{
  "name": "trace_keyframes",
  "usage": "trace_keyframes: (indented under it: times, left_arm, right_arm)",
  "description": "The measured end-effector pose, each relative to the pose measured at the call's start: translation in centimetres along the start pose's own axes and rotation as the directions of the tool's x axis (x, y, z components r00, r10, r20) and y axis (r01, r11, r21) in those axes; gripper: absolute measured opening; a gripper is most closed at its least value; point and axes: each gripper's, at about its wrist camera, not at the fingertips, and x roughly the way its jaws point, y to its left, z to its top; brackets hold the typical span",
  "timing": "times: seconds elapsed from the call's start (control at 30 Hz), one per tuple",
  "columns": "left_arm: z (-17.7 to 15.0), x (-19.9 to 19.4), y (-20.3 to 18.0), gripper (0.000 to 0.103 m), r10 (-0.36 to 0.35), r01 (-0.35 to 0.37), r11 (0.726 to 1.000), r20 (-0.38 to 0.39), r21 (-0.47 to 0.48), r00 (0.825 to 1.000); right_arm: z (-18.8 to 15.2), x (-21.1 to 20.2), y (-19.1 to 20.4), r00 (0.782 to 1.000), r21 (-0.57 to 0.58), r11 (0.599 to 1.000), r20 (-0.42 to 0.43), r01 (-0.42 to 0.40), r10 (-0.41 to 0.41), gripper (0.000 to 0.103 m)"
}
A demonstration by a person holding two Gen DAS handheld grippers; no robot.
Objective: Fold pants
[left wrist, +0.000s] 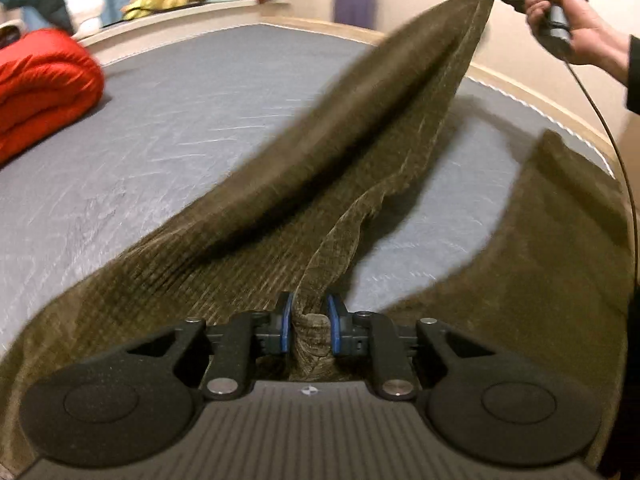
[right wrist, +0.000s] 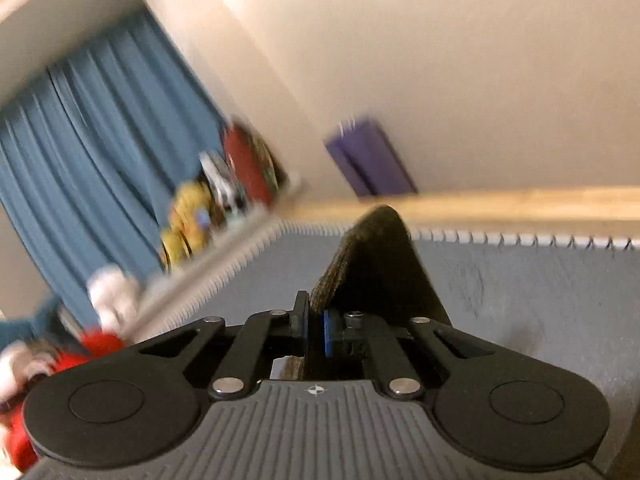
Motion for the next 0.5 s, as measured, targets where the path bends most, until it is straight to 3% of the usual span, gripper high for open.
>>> trace_keyframes:
  times: [0.1,0.13,0.2,0.23,0.27,0.3,0.43,0.5]
  left_arm:
    - [-0.3,-1.0,0.4,0.020,-0.054,0.056,0.998,-0.047,0.036,0.997]
    - [-0.5,-1.0,0.5,0.020,-0.068,0.071,0.997,-0.066,0.043,0.995]
    - [-0.9,-0.7,0.6,0.020,-0.083,0.088,0.995,-0.100,0.047,0.992]
    - [-1.0,-0.5,0.5,0.020,-0.087,0.093,0.995,-0.115,0.047,0.990]
    - [-0.9,-0.4,0.4,0.021,-0.089,0.097,0.994,-0.120,0.056,0.989]
    - [-0.9,-0.5,0.3,0.021,-0.091,0.099,0.993,-0.122,0.066,0.988]
    - [-0.8,-1.0,1.0,0.021,-0.119,0.124,0.992,-0.117,0.035,0.986]
    - [-0.7,-0.9,1.5,0.021,-0.131,0.135,0.991,-0.121,0.025,0.984]
  right_arm:
    - [-1.9,-0.9,-3.4,0.983,0.023,0.983,-0.027,0.180,-0.180,0.006]
    - [-3.0,-0.4,-5.3,0.961,0.012,0.964,-0.083,0.266,-0.264,0.006]
    - [-5.8,0.8,-9.6,0.892,-0.002,0.916,-0.225,0.402,-0.392,0.007]
    - [-7.1,1.3,-11.5,0.848,-0.015,0.891,-0.298,0.455,-0.438,0.007]
    - [-8.3,1.6,-13.3,0.820,-0.007,0.876,-0.348,0.483,-0.455,0.007]
    - [-9.1,1.7,-14.6,0.805,0.003,0.866,-0.372,0.500,-0.463,0.007]
    - [-9.0,2.0,-14.9,0.835,-0.014,0.884,-0.320,0.468,-0.447,0.007]
    - [-7.9,2.2,-14.8,0.871,0.001,0.905,-0.273,0.425,-0.408,0.007]
